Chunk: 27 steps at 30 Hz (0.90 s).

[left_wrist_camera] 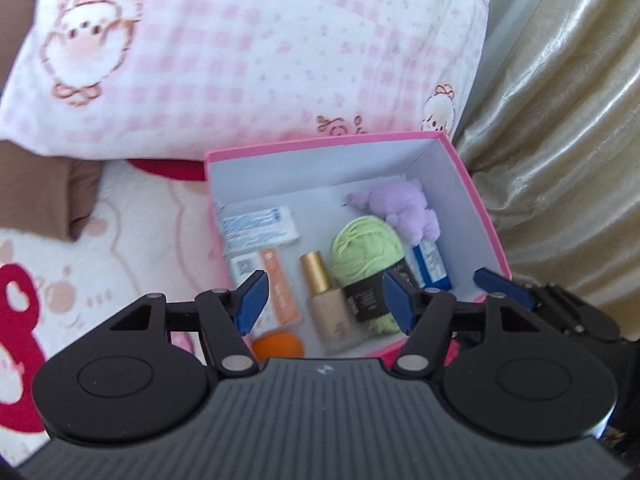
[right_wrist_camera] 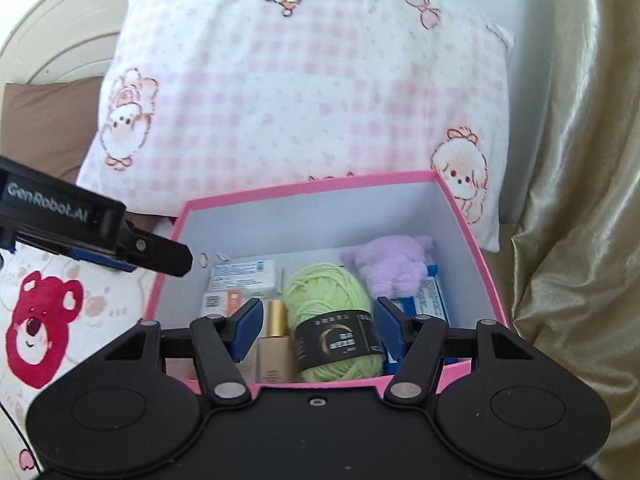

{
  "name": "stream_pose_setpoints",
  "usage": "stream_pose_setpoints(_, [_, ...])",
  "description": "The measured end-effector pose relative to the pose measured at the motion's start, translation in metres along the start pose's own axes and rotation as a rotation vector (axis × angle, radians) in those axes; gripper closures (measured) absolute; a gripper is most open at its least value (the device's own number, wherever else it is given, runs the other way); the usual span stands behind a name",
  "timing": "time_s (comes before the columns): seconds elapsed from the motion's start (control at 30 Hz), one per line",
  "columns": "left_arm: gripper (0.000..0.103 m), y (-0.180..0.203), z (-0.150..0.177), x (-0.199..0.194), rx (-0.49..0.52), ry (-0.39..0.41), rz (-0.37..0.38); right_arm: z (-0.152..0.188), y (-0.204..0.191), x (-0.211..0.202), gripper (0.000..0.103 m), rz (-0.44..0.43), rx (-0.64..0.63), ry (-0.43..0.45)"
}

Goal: Organize objects

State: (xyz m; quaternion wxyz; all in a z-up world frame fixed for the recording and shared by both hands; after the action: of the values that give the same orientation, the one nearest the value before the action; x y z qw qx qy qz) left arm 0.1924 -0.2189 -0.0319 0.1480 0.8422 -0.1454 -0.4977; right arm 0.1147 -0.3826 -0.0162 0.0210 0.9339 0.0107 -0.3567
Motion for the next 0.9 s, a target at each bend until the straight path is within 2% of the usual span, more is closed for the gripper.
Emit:
stream_pose_setpoints(0.17, [0.037,-0.009,0.016,-0.036,0.030,0.042,-0.057,-0.009,-0.024,-0.034,0.037,-0.013,-0.035,0.019])
stream_pose_setpoints(0.4, [0.028,-0.032,0.041,-0.079,0.024,0.061,-0.094,-0.012,-0.052,-0.066,0.034,-0.030,-0.066,0.022])
stream_pose_setpoints(0.6, [0.027,-0.071,0.061,-0.098,-0.044,0.058,-0.138,-0.009,-0.073,-0.079,0.032,-0.037,-0.090,0.005])
stream_pose_setpoints(0.9, [0.026,-0.111,0.081,-0.115,-0.130,0.066,-0.157,-0.007,-0.097,-0.088,0.031,-0.049,-0.136,-0.004])
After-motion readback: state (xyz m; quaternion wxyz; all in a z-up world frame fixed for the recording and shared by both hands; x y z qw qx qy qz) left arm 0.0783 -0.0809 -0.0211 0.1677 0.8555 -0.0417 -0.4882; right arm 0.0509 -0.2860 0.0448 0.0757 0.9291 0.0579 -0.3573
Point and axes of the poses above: each gripper's, at about its wrist camera, not at the fingertips, and x roughly the way its jaws point, y to its right, z to its underside, the point moved 5 cm from there along x, roughly the way its jaws point, and after that the axes turned 8 degrees about -x, right-handed, at the moved point
